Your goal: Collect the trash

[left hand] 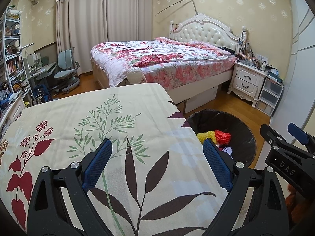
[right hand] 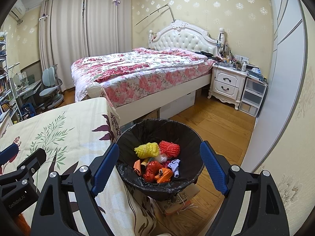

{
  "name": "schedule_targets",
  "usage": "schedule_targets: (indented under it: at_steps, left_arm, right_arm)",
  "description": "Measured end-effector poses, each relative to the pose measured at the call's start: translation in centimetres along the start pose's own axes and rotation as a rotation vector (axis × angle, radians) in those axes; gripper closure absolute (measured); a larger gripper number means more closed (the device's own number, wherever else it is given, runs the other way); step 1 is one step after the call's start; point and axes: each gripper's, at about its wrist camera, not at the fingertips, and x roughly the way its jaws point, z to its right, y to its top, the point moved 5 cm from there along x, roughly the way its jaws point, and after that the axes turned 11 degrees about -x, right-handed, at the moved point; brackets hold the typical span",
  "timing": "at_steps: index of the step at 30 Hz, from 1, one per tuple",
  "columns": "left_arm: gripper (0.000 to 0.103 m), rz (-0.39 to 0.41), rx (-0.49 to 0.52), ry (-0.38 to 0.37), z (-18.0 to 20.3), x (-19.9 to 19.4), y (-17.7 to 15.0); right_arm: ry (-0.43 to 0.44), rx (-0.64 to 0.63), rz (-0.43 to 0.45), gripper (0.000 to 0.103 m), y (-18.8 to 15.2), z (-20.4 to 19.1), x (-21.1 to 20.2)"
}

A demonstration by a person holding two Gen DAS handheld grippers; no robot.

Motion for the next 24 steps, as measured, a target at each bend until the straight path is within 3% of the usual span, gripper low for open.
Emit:
schedule_targets:
  at_steps: [24]
  left_arm:
    - [0.012, 0.012, 0.004, 0.002, -0.22, -0.02, 0.05]
  right_arm:
    - [0.0, 0.0, 0.0, 0.021, -0.12, -0.14, 0.03]
